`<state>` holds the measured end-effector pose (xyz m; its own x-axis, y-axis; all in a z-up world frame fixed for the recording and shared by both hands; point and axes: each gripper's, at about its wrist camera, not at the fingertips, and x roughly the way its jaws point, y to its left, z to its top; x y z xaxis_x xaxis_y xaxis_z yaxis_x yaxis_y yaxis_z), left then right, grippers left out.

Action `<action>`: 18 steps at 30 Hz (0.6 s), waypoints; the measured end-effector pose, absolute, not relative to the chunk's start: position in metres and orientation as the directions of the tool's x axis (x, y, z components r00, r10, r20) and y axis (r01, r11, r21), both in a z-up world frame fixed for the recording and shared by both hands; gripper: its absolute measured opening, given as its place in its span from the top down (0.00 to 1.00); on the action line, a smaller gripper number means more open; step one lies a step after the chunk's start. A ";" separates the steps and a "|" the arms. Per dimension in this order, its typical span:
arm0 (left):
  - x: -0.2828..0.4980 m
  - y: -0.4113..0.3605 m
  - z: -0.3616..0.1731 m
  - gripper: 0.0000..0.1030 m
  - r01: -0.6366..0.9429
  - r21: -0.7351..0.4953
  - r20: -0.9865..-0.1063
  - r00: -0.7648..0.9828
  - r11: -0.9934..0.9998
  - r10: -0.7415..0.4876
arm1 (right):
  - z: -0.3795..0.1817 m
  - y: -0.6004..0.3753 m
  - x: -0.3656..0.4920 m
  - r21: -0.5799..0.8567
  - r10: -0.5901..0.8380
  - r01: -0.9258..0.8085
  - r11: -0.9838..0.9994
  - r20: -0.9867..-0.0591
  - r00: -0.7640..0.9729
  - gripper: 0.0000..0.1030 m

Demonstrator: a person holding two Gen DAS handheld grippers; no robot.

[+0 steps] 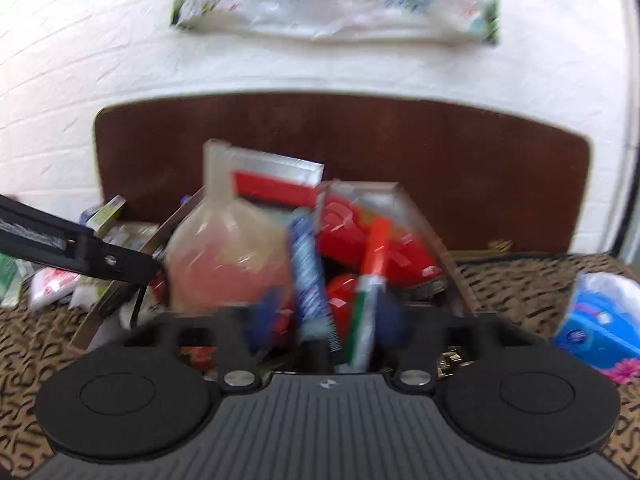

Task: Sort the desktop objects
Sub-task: 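Release the blue marker from the right tool while the left tool drops the keychain into the box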

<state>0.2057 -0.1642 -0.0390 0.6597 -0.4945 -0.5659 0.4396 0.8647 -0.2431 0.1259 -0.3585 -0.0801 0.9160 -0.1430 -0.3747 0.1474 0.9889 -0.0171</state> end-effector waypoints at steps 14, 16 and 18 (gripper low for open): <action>0.178 -0.142 -0.040 0.04 0.391 -0.265 -0.570 0.674 0.881 -0.471 | -0.088 -0.364 0.093 -0.018 -0.078 0.078 0.997 -0.458 0.886 0.71; 0.169 -0.141 -0.042 0.04 0.422 -0.257 -0.572 0.659 0.869 -0.489 | -0.085 -0.363 0.099 -0.012 -0.061 0.063 0.998 -0.483 0.874 0.83; 0.160 -0.140 -0.043 0.04 0.430 -0.233 -0.564 0.671 0.872 -0.482 | -0.081 -0.359 0.104 -0.033 -0.073 0.065 0.997 -0.498 0.864 0.83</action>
